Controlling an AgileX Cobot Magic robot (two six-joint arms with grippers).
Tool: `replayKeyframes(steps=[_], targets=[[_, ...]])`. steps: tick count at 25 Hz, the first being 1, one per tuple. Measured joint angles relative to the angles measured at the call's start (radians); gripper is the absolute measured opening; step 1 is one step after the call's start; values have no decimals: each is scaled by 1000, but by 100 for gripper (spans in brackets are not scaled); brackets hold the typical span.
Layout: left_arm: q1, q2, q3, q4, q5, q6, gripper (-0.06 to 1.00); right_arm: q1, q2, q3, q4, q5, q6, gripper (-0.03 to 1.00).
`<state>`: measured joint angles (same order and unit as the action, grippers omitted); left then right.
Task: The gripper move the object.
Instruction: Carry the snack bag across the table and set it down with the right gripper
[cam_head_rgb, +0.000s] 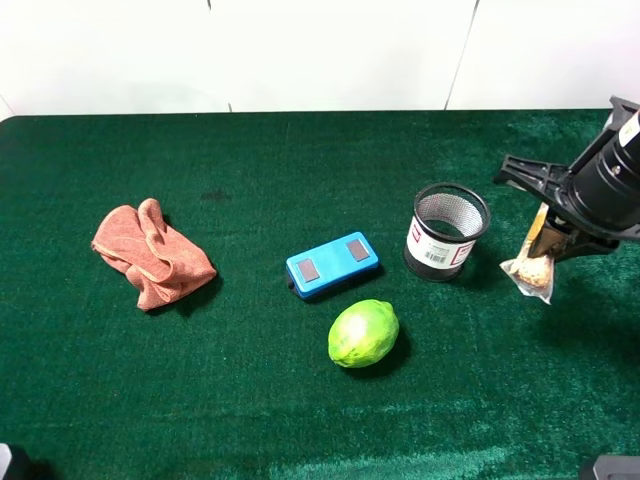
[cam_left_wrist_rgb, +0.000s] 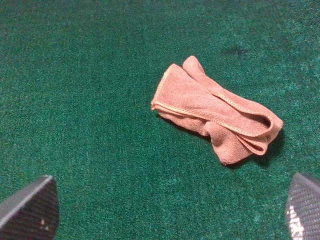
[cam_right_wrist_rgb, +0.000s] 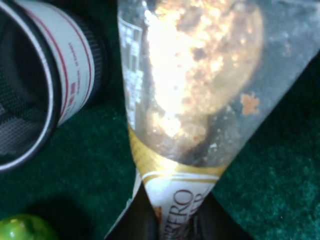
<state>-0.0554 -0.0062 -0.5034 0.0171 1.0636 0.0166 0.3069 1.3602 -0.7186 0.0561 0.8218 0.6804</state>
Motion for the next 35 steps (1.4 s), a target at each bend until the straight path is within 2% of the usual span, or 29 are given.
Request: replayKeyframes(steps=[17, 35], targets=[[0, 0, 0, 0, 0, 0, 91, -25, 295, 29, 14, -220, -31, 5], [0, 0, 0, 0, 0, 0, 91, -45, 334, 29, -20, -238, -3, 5]])
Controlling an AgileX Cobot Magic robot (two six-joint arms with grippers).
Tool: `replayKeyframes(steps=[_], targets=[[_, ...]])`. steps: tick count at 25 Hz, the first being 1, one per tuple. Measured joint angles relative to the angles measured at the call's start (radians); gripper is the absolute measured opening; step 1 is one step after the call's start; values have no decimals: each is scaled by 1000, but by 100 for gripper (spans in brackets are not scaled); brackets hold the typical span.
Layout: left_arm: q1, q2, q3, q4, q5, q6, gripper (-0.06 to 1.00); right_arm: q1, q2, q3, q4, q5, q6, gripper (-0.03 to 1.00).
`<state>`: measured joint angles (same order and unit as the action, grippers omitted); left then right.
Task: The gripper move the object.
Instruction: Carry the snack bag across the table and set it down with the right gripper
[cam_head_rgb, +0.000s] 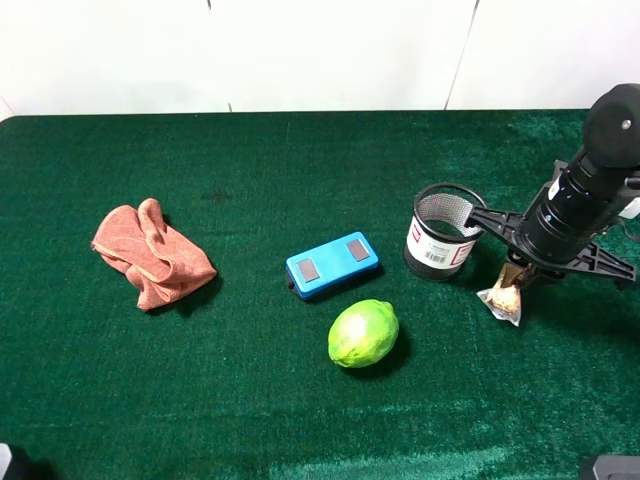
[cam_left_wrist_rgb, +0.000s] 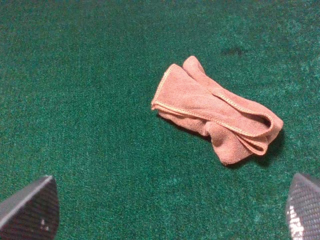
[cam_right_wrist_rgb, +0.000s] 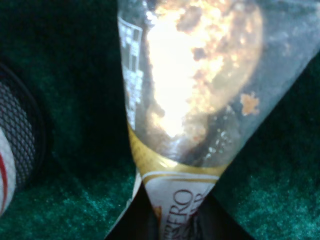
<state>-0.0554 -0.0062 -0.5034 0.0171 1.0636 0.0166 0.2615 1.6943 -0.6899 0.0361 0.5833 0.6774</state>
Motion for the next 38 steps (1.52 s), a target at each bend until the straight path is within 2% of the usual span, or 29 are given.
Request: replayKeyframes(steps=[7, 10, 13, 16, 18, 25, 38], targets=[[0, 0, 0, 0, 0, 0, 91, 0, 0, 0, 6, 10, 0, 5], [0, 0, 0, 0, 0, 0, 91, 0, 0, 0, 14, 15, 1, 11], [0, 0, 0, 0, 0, 0, 91, 0, 0, 0, 25, 18, 1, 30], [0, 0, 0, 0, 0, 0, 91, 0, 0, 0, 30, 23, 0, 58], [0, 0, 0, 0, 0, 0, 91, 0, 0, 0, 30, 24, -6, 65], [0, 0, 0, 0, 0, 0, 91, 0, -49, -1, 31, 30, -14, 69], [0, 0, 0, 0, 0, 0, 91, 0, -182, -23, 42, 151, -14, 70]])
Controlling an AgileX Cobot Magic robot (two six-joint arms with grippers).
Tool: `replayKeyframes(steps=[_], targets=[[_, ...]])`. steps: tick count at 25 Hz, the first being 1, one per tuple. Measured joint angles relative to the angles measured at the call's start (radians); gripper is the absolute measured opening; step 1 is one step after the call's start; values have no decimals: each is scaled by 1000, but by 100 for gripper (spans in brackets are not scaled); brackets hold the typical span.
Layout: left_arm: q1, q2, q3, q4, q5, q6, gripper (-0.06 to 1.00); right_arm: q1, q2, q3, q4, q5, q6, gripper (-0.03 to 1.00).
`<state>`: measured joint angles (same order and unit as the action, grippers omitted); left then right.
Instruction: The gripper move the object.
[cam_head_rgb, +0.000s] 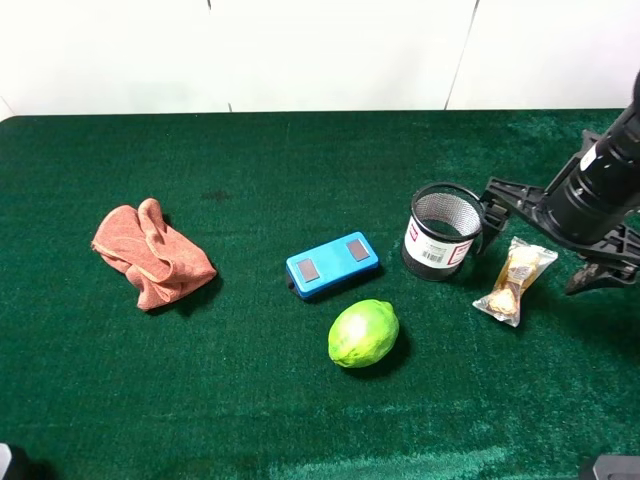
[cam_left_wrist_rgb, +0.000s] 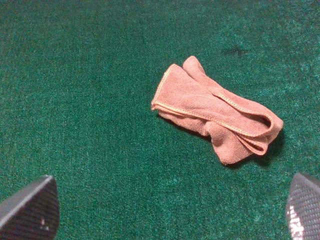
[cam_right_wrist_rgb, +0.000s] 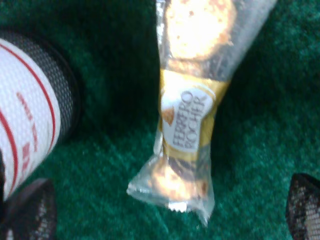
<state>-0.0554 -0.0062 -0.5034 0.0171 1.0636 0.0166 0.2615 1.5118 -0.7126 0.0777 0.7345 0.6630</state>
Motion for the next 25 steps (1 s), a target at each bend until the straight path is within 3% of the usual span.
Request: replayKeyframes(steps=[12, 20, 25], targets=[[0, 0, 0, 0, 0, 0, 91, 0, -257, -6, 29, 184, -7, 70], [0, 0, 0, 0, 0, 0, 91, 0, -396, -162, 35, 432, -75, 70], [0, 0, 0, 0, 0, 0, 91, 0, -446, -254, 67, 473, -141, 70]])
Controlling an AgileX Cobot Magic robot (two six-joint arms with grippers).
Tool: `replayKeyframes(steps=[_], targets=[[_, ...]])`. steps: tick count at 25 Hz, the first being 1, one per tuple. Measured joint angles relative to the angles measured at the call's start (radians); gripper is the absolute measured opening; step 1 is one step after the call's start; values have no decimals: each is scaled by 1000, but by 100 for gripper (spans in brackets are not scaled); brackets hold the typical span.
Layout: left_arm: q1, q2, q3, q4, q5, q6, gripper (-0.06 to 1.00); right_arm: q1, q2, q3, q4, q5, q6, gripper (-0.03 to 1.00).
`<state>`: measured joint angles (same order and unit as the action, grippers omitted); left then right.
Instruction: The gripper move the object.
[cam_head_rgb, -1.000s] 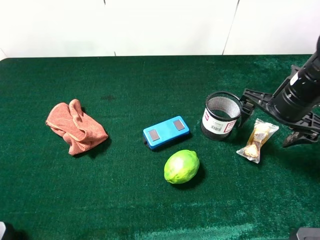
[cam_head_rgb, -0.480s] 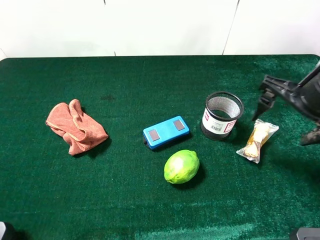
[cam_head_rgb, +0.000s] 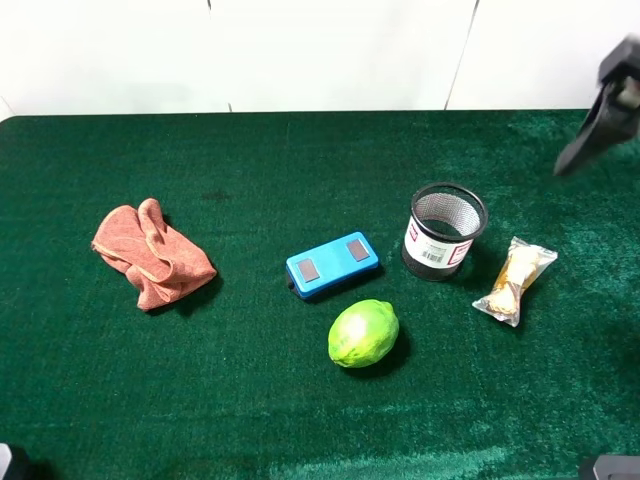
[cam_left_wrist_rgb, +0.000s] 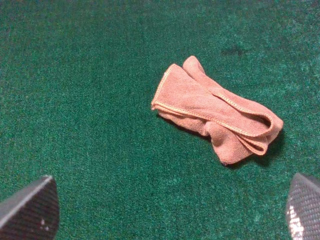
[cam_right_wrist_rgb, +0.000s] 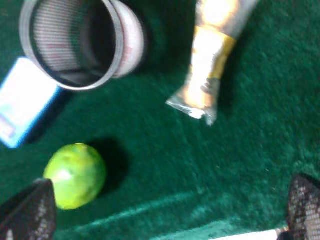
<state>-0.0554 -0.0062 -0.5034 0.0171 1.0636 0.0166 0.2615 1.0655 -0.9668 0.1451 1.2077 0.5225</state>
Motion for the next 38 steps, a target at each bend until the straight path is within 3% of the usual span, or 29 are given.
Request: replayKeyframes(steps=[8, 14, 22, 30, 35, 38], targets=[[0, 0, 0, 0, 0, 0, 91, 0, -77, -23, 75, 7, -114, 70], [0, 0, 0, 0, 0, 0, 91, 0, -165, -23, 71, 9, -224, 70], [0, 0, 0, 0, 0, 0, 91, 0, -316, -23, -46, 10, -402, 70], [0, 0, 0, 0, 0, 0, 91, 0, -461, -23, -228, 11, -424, 70], [0, 0, 0, 0, 0, 0, 91, -5, -565, -22, -240, 12, -424, 70], [0, 0, 0, 0, 0, 0, 91, -58, -651, -22, -240, 11, -424, 70]])
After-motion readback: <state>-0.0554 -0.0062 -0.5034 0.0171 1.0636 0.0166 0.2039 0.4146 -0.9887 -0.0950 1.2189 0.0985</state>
